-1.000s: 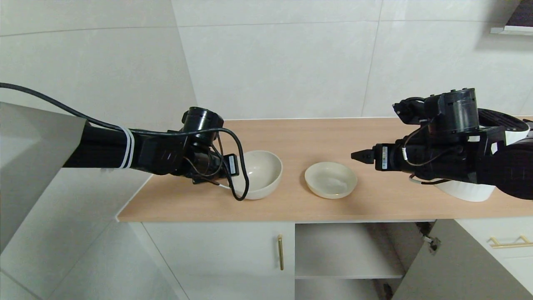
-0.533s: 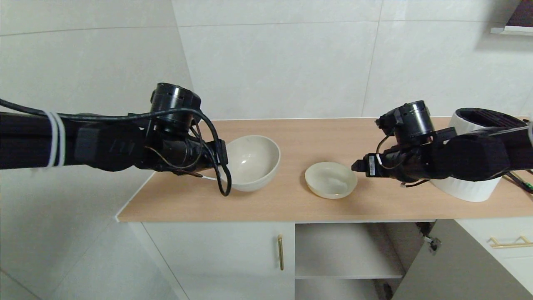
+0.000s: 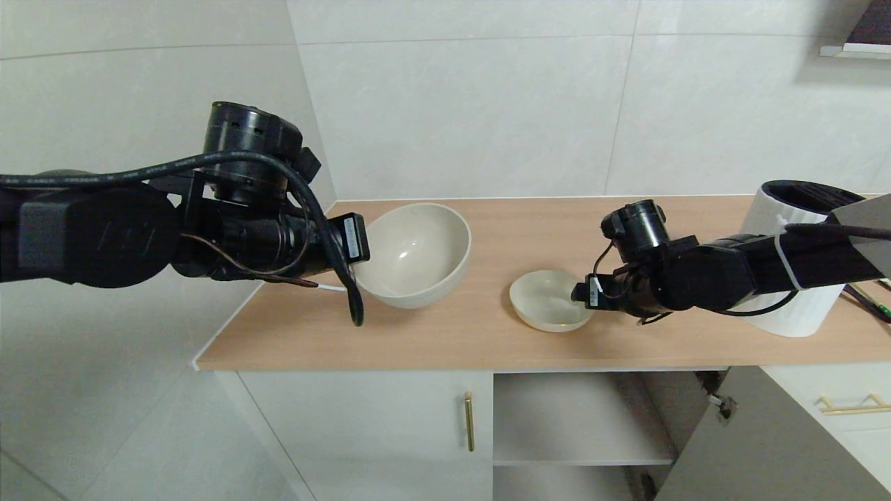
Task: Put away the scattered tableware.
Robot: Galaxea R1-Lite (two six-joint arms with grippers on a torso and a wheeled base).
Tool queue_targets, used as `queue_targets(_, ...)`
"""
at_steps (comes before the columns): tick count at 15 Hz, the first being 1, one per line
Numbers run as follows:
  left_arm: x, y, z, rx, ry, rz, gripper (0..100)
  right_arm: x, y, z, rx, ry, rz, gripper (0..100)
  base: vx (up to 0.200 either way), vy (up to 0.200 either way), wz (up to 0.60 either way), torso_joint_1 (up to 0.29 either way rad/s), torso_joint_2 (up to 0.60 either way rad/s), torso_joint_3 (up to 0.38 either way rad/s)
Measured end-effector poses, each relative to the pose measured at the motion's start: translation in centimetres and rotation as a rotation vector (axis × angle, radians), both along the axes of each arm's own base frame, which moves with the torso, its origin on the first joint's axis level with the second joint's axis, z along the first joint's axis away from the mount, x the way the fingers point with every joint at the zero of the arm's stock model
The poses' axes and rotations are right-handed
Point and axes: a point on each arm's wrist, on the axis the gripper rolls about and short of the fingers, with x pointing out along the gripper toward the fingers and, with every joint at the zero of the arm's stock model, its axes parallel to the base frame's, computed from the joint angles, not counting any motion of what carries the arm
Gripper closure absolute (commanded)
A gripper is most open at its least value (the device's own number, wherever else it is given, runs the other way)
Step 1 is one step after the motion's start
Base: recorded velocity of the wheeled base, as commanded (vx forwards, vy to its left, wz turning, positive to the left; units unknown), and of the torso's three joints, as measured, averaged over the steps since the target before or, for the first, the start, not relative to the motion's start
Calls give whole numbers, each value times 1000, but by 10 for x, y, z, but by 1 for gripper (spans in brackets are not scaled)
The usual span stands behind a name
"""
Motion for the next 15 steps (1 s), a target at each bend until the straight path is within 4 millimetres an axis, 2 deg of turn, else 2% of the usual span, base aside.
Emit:
queue_targets(6,-2,0,3,-3,-8,-2,100,7,11,-11,2,12,13,100,0,0,0,0,0,0)
queue_targets(9,-4,1,5,-5,-13,-2,100,5,10,-7,15,9,9,100,0,0,0,0,0,0)
queue_targets(12,-12,3,8,-6,-19,-14,100,-11,5,17,35,-17,21,100,0,0,0,0,0,0)
queue_targets(15,-30,4,9,-7,-14,-44,100,-47,-3,50,67,1,83,100,0,0,0,0,0,0)
